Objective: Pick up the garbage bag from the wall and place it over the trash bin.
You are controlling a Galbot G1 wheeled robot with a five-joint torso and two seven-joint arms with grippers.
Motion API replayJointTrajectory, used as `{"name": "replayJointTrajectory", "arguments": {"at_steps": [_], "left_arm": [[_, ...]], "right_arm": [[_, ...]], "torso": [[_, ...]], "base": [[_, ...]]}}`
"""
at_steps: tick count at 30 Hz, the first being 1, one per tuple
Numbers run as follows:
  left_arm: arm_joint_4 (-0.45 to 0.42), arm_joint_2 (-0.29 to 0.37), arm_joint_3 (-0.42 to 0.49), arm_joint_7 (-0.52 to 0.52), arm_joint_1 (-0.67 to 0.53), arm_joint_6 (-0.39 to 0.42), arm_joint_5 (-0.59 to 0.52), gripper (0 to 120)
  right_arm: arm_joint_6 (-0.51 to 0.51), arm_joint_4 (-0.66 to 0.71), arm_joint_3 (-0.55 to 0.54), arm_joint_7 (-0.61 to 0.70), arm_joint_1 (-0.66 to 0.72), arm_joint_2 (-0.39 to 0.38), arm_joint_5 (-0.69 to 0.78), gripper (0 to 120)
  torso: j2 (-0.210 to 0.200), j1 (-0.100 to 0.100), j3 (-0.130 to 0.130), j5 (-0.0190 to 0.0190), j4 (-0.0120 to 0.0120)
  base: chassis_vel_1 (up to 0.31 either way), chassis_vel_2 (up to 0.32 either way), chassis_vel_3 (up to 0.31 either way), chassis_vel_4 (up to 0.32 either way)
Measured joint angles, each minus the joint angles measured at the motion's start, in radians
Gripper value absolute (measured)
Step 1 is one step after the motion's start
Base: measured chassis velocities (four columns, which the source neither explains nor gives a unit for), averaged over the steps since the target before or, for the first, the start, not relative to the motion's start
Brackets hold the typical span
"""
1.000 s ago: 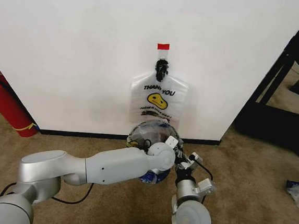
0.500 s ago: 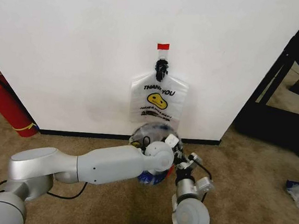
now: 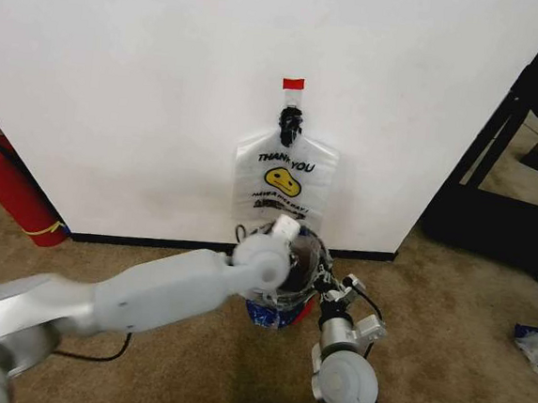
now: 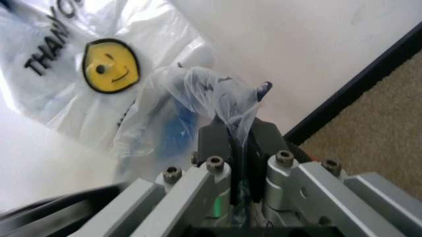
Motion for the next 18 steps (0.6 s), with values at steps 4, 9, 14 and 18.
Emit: {"name": "replayJointTrajectory", "arguments": {"at_steps": [4,9,14,18], "left_arm": [[-0.114,0.094,-0.078,0.055,0.102,-0.055,0.035,93],[-0.21,0.175,-0.189,0.14,0.256,-0.116,0.108,94],[-0.236,0.155,-0.444,0.261,0.479,-0.267,0.157,95],[-0.238,0.103,-0.557,0.321,0.613,-0.343,0.171,97]], "right_arm": [[0.001,-0.007,0.01,0.006,0.01,-0.004,0.012,1],[0.0,-0.002,0.026,0.024,0.017,0.0,0.055,1],[-0.012,0.005,0.064,0.056,0.037,0.04,0.147,1],[-0.021,0.009,0.082,0.073,0.053,0.064,0.181,1]], "torso": [[0.0,0.0,0.0,0.0003,-0.0005],[0.0,0.0,0.0,0.0003,-0.0004],[0.0,0.0,0.0,0.0002,-0.0008],[0.0,0.0,0.0,0.0003,-0.0006]], "base": [[0.0,0.0,0.0,0.0],[0.0,0.0,0.0,0.0],[0.0,0.0,0.0,0.0],[0.0,0.0,0.0,0.0]]}}
